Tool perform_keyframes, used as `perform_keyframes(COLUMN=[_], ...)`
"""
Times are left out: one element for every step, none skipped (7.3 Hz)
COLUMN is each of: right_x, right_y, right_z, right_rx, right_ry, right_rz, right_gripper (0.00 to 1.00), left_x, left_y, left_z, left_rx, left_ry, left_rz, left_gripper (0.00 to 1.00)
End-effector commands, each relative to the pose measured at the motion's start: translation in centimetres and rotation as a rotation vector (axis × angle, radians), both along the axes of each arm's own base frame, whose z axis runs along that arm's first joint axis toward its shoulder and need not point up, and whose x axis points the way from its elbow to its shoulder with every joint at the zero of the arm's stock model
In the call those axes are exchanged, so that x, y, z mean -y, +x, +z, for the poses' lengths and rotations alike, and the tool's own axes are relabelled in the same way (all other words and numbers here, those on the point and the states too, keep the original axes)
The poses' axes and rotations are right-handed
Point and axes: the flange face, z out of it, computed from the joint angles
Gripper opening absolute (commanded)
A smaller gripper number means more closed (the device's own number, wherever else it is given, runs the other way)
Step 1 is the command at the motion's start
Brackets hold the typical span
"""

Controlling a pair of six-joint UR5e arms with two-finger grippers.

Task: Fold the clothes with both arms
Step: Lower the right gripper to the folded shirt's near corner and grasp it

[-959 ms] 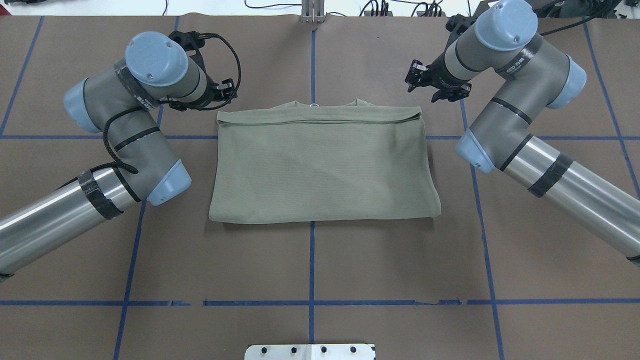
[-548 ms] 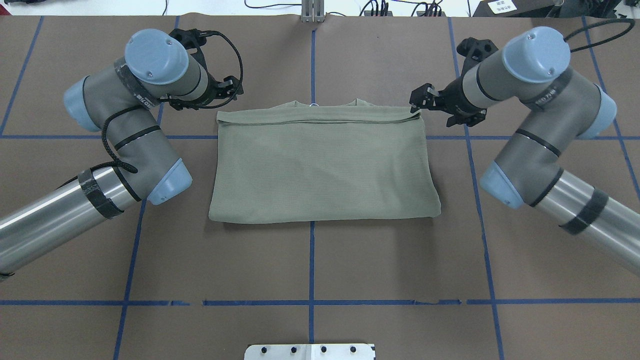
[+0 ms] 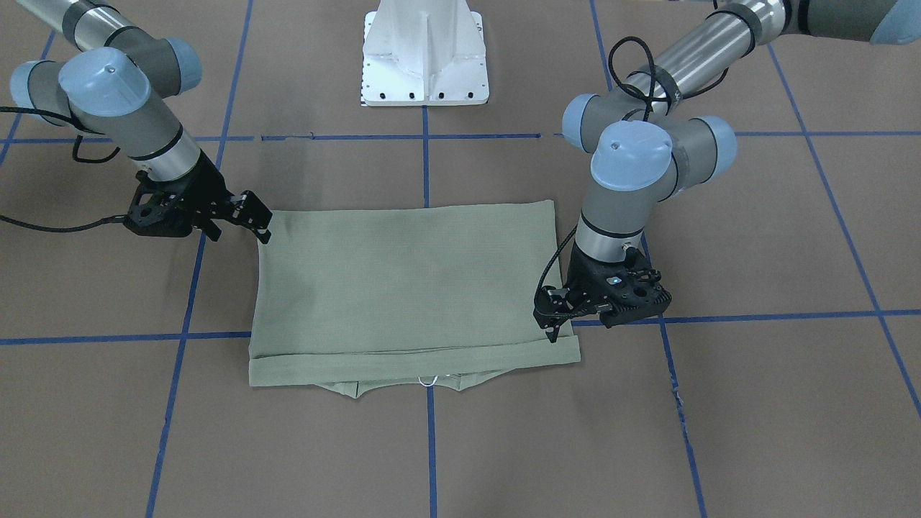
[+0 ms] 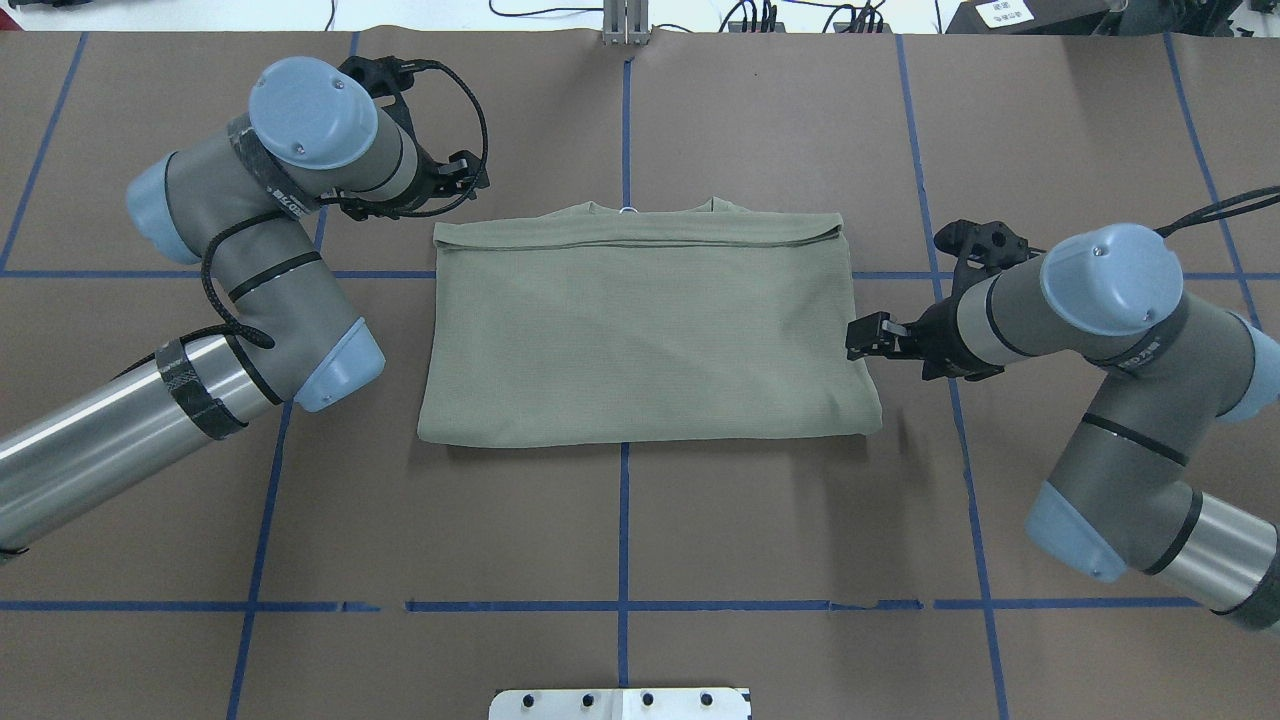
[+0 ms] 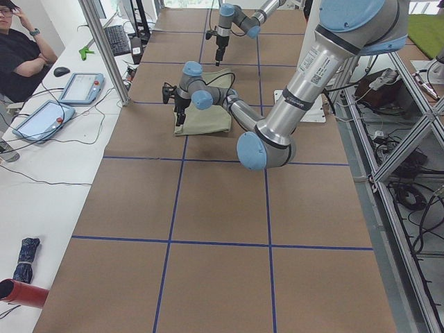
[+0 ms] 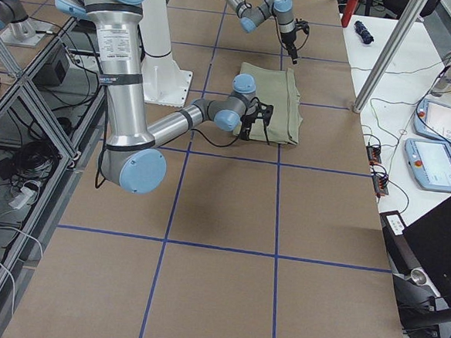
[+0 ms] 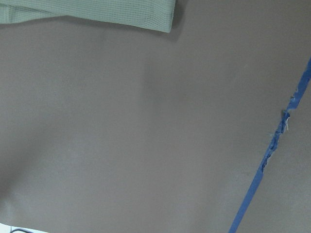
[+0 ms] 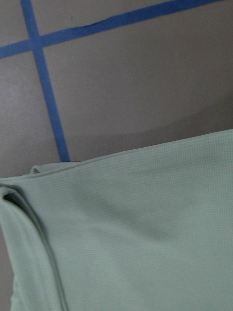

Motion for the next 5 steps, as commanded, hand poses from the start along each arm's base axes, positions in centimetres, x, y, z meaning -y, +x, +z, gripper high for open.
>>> perform_keyframes(right_x=[-1.6, -1.9, -2.1, -2.1, -2.5], right_y=[-3.3, -3.5, -3.4, -3.3, -2.9], right_z=[0.6, 0.5, 0.3, -0.1, -0.6], right_rx=[-0.030, -0.029, -0.021, -0.011, 0.005], right_ry=[0.021, 0.020, 0.017, 0.020, 0.012], right_rz=[-0.021, -0.027, -0.039, -0.041, -0.060], right_gripper=[0.99, 0.69, 0.01, 0.00, 0.00], left_x=[0.0, 0.0, 0.0, 0.0, -0.1], left_y=[0.0, 0.0, 0.0, 0.0, -0.1], left_z=[-0.1, -0.1, -0.1, -0.2, -0.8], left_rx=[-0.001, -0.001, -0.003, -0.005, -0.020], left_ry=[0.002, 0.002, 0.002, 0.004, 0.017], left_rz=[-0.001, -0.001, 0.000, -0.001, -0.001], left_gripper=[0.99, 0.99, 0.99, 0.99, 0.99])
